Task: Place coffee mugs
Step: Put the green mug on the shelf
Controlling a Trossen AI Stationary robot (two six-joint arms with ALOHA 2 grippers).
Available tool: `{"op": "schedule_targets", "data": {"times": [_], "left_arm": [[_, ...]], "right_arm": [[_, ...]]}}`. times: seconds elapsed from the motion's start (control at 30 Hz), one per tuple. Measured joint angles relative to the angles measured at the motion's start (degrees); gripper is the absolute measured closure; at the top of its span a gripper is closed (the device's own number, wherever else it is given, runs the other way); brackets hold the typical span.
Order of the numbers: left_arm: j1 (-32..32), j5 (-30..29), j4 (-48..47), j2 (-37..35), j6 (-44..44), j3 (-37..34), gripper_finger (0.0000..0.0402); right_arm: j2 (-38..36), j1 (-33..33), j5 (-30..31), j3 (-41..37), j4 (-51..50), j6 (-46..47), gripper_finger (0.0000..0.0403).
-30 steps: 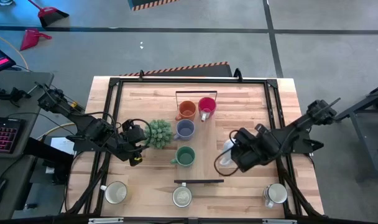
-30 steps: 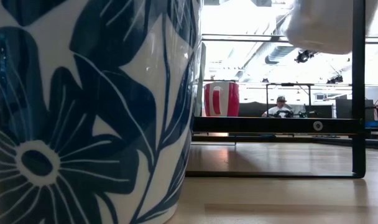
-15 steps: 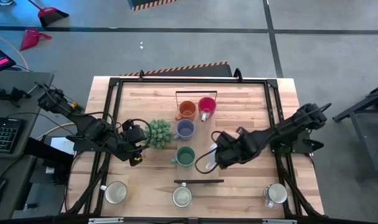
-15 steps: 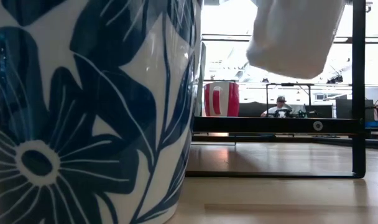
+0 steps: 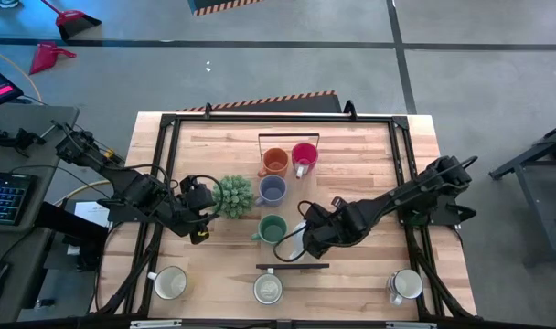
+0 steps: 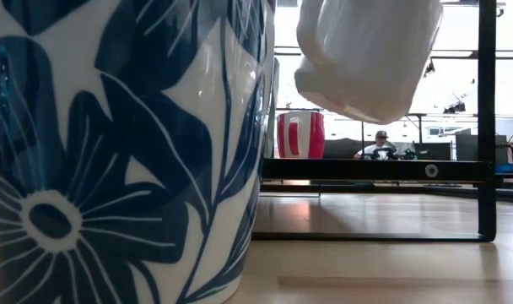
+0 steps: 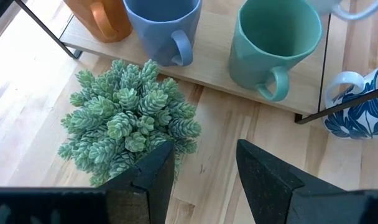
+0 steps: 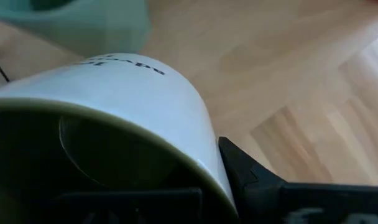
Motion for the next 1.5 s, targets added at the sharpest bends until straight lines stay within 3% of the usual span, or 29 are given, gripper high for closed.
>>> {"op": "schedule_targets", "data": {"times": [0.17, 1.33, 1.5], "left_arm": [[-0.02, 0.0, 0.11, 0.0, -0.02, 0.02, 0.0241], [-0.02, 0.04, 2.19, 0.0, 1.81, 0.02, 0.0241], [-0.02, 0.04, 2.18, 0.0, 1.86, 0.02, 0.0241]], "right_arm": [[2.17, 0.01, -2.62, 0.0, 2.36, -0.2, 0.0403], [3.71, 0.01, -5.29, 0.02, 3.21, 2.0, 0.0403], [6.03, 0.03, -8.07, 0.08, 5.18, 1.48, 0.0403]]}}
